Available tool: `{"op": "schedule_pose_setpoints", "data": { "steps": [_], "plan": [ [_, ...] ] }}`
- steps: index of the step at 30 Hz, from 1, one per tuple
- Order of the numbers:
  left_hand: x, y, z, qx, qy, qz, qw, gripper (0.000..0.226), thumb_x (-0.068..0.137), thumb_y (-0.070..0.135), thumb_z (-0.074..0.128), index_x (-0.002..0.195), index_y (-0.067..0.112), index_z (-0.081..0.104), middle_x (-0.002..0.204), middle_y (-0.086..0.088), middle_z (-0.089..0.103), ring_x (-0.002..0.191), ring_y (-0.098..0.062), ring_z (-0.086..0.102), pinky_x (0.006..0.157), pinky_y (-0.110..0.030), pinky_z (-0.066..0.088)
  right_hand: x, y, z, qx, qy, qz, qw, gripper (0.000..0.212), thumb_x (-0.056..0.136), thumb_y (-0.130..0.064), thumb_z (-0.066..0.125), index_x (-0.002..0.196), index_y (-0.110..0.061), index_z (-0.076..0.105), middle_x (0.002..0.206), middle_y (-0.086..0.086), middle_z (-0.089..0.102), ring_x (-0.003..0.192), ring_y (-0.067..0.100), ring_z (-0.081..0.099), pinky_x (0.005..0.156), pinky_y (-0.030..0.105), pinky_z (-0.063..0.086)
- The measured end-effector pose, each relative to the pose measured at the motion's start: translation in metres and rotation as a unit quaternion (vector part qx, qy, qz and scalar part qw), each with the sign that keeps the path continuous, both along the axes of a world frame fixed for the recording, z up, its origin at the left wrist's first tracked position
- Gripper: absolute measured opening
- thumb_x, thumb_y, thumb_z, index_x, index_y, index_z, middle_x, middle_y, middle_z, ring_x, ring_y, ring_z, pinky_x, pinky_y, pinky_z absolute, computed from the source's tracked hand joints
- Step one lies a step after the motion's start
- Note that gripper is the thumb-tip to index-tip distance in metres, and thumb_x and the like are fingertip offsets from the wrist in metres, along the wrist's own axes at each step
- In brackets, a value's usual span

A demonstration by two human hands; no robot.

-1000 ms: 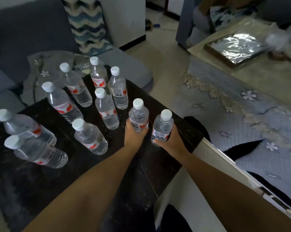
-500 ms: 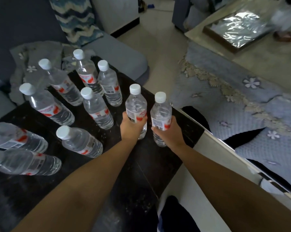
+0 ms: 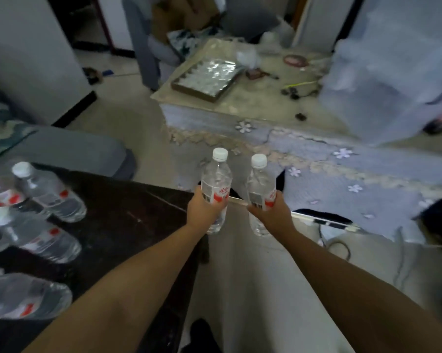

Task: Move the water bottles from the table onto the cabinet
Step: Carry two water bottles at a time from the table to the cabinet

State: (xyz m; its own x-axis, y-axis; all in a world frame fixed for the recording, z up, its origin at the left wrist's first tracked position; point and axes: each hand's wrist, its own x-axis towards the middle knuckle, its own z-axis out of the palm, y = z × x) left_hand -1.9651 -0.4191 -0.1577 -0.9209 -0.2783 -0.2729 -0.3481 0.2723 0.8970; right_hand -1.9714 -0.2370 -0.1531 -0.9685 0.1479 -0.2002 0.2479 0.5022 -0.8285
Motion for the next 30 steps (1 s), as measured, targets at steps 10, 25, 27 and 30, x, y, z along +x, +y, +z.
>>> {"op": "schedule_pose_setpoints", "data": {
  "steps": [10,25,27,30],
  "plan": [
    [0.036,0.251,-0.016,-0.01,-0.024,-0.216,0.976,0.073,0.052,0.051,0.082,0.114,0.02,0.059,0.103,0.0,0.072,0.091,-0.02,0.07,0.088,-0.041,0.056,0.131,0.246,0.004,-0.019,-0.022,-0.265,0.964,0.065,0.069,-0.035,0.082,0.121,-0.012,0.051,0.105,-0.001,0.061,0.097,0.021,0.061,0.08,0.029,0.045],
    [0.217,0.523,0.0,-0.112,-0.009,-0.602,0.791,0.061,0.071,0.038,0.08,0.118,0.01,0.052,0.115,-0.01,0.066,0.105,-0.03,0.063,0.085,-0.031,0.047,0.404,0.404,-0.009,-0.088,-0.017,-0.616,0.783,0.073,0.07,-0.031,0.083,0.131,-0.014,0.046,0.121,0.005,0.063,0.106,0.022,0.06,0.09,0.038,0.049],
    [0.243,0.546,0.0,-0.112,-0.022,-0.645,0.755,0.058,0.072,0.036,0.08,0.117,0.012,0.052,0.116,-0.01,0.065,0.104,-0.03,0.063,0.082,-0.029,0.045,0.438,0.407,-0.011,-0.106,-0.013,-0.653,0.749,0.07,0.073,-0.025,0.082,0.131,-0.013,0.045,0.122,0.006,0.061,0.101,0.018,0.056,0.087,0.033,0.045],
    [0.283,0.575,-0.001,-0.117,-0.024,-0.714,0.69,0.056,0.075,0.032,0.079,0.12,0.012,0.052,0.12,-0.008,0.065,0.106,-0.028,0.063,0.08,-0.028,0.044,0.481,0.4,-0.013,-0.125,-0.01,-0.701,0.702,0.07,0.075,-0.021,0.08,0.133,-0.012,0.042,0.123,0.007,0.059,0.104,0.019,0.055,0.09,0.034,0.046]
  ]
}}
